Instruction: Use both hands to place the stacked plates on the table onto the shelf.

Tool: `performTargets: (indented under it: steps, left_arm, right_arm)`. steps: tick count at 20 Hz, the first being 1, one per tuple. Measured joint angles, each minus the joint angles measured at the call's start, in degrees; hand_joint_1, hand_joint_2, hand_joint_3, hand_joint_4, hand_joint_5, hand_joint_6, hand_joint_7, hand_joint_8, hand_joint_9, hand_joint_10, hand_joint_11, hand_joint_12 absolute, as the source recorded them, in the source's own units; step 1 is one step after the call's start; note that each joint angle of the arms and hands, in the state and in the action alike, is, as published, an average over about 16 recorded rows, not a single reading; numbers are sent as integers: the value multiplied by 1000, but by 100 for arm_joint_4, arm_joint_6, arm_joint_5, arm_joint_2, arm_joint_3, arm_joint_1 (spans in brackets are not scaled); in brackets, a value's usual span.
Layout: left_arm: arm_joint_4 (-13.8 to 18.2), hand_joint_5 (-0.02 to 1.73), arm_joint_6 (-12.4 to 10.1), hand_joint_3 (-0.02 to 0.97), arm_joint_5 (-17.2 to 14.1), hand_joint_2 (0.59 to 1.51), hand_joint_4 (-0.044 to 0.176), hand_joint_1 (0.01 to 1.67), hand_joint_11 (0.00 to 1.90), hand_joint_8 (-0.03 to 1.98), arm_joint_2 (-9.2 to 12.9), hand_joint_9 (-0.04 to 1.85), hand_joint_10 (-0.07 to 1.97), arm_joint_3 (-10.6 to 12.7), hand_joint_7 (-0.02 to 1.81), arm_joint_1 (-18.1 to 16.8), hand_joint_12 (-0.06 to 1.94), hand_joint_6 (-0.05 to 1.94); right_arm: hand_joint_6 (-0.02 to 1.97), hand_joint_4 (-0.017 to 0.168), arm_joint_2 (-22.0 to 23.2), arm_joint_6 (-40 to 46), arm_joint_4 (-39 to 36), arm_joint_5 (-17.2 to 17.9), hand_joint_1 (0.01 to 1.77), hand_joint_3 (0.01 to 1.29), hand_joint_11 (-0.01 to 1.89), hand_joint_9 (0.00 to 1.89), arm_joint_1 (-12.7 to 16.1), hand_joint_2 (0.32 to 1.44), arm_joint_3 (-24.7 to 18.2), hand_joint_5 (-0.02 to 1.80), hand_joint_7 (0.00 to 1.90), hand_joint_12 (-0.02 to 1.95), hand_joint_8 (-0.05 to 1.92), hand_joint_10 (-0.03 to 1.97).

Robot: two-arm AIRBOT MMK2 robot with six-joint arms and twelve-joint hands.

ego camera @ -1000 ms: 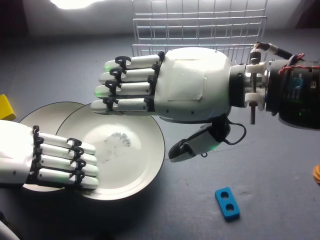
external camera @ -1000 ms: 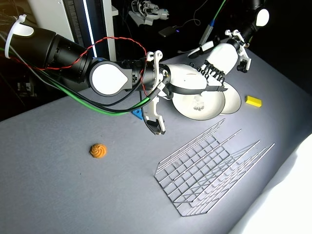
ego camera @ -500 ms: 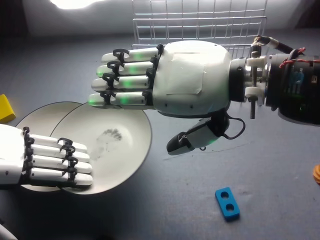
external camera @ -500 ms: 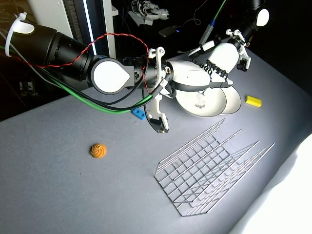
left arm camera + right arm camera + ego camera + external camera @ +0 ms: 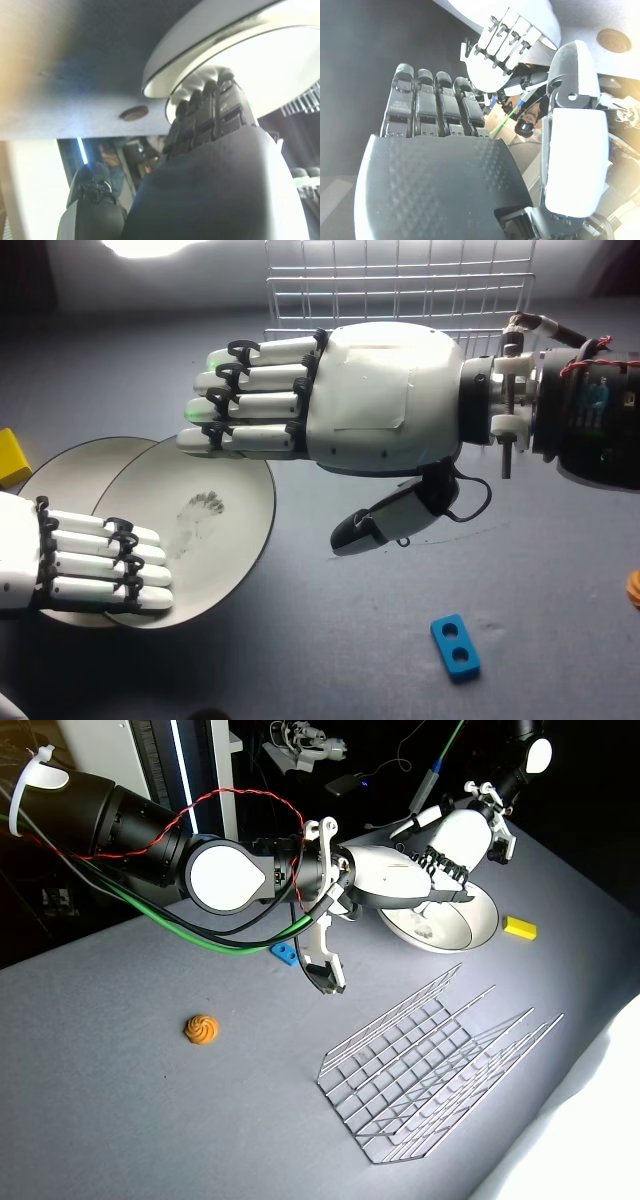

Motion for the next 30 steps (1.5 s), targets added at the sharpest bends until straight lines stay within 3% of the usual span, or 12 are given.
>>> performTargets:
  steps: [7,14,22,30]
  left_arm:
    - [-26,-8,70,19,-85,1075,-2,13,14,-19,-47,-8,-21,224,-10,99,-3,-19]
    - [-6,-9,100,18,-174,1073,-4,13,13,-21,-72,-11,-20,371,-12,151,2,-28]
    - [-13,-10,51,18,-189,1078,-6,13,14,-17,-79,-11,-10,296,-7,86,3,-29]
    - [-52,-11,-32,18,-136,1078,-7,13,14,-10,-78,-11,6,160,-1,-17,3,-29]
  right_arm:
    - [20,2,-286,-224,6,-89,771,31,35,19,-60,960,187,21,12,125,13,6]
    - [20,2,-893,-622,21,-260,861,31,18,34,-103,959,622,30,27,257,13,6]
    - [20,2,-1642,-987,104,-445,1015,30,17,93,-78,976,1221,79,85,485,13,6]
    - [20,2,-2048,-1078,250,-555,1065,30,17,253,-47,1020,1575,249,267,860,12,15]
